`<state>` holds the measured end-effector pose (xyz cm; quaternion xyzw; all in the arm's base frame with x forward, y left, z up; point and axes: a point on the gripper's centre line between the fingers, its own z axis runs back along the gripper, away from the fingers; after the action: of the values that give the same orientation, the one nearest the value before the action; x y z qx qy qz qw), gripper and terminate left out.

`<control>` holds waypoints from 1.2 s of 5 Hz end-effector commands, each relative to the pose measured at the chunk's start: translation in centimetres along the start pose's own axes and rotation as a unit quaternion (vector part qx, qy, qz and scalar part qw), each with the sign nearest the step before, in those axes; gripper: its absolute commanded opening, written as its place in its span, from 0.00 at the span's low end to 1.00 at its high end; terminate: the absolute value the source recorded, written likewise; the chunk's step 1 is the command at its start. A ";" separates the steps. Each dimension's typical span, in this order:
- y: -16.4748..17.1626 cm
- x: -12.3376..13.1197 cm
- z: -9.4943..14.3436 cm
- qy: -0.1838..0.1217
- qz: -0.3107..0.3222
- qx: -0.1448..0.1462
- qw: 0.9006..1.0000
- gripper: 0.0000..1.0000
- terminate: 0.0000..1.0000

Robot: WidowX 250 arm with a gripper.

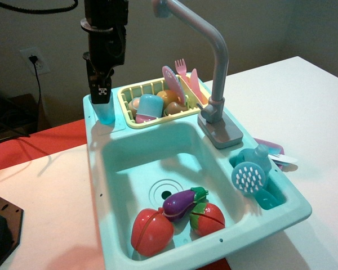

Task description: Put cup from counter to sink

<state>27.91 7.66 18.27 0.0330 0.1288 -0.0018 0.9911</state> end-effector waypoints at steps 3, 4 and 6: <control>-0.3 0.6 -0.2 -0.004 0.003 0.002 1.000 1.00 0.00; -0.2 0.3 -1.0 -0.011 0.009 0.007 1.000 0.00 0.00; -0.3 -0.3 -2.0 -0.011 0.006 0.021 1.000 0.00 0.00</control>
<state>27.07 7.29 14.51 0.0457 0.1519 -0.0079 0.9873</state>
